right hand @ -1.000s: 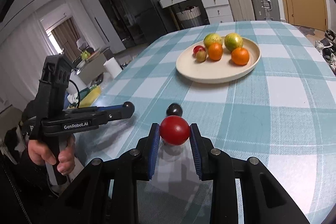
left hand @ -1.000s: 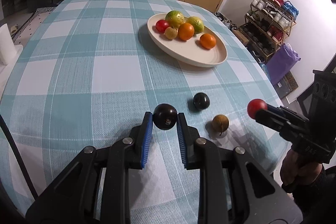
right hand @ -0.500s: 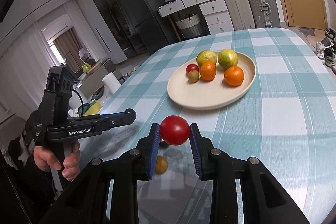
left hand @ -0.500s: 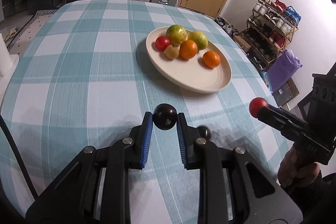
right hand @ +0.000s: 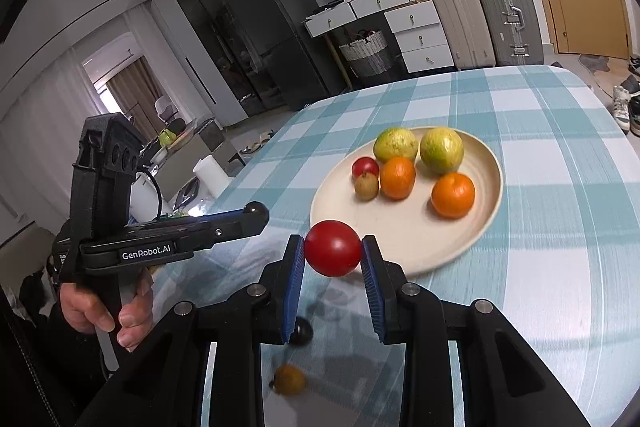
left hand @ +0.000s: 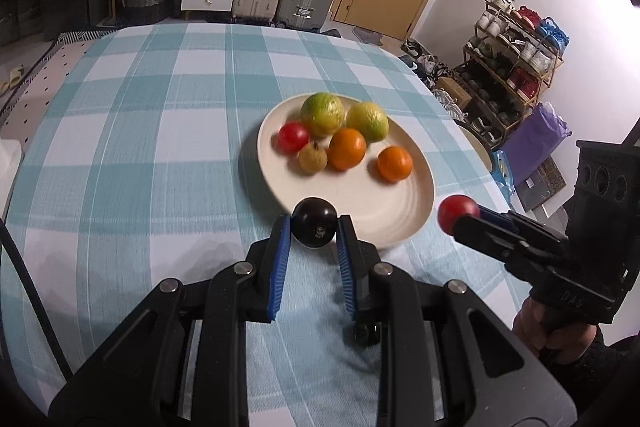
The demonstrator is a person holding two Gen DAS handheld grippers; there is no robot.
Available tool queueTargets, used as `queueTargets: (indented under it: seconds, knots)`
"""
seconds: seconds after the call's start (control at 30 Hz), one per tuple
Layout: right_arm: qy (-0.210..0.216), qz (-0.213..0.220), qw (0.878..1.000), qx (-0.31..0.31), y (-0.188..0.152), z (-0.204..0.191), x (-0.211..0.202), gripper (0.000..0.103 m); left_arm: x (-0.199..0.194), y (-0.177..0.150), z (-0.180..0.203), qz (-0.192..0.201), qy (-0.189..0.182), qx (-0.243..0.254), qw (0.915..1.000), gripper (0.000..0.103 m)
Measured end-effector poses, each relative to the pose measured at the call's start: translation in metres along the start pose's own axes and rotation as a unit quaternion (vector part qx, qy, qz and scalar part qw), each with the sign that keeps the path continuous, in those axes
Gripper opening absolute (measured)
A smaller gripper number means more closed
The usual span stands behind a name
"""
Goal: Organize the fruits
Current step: 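Carry the plum and tomato with both tools onto the plate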
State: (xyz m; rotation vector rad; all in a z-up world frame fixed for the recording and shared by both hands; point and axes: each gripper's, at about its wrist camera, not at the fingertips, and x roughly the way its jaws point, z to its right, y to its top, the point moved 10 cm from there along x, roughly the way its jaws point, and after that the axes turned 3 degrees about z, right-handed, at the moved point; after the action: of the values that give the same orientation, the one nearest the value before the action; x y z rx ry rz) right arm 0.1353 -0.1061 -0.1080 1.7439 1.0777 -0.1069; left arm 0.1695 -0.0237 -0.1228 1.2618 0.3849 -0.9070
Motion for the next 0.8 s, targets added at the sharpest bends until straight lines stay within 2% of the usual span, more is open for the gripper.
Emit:
queueTargets:
  seconds: [0.43, 0.8]
  knots:
    - [-0.016, -0.026, 0.999, -0.024, 0.021, 0.007, 0.046, 0.030, 0.042, 0.031, -0.009, -0.015, 0.003, -0.008, 0.9998, 0.021]
    - [-0.021, -0.057, 0.998, -0.019, 0.022, 0.019, 0.080, 0.030, 0.075, 0.037, -0.014, -0.037, -0.002, -0.007, 0.9993, 0.021]
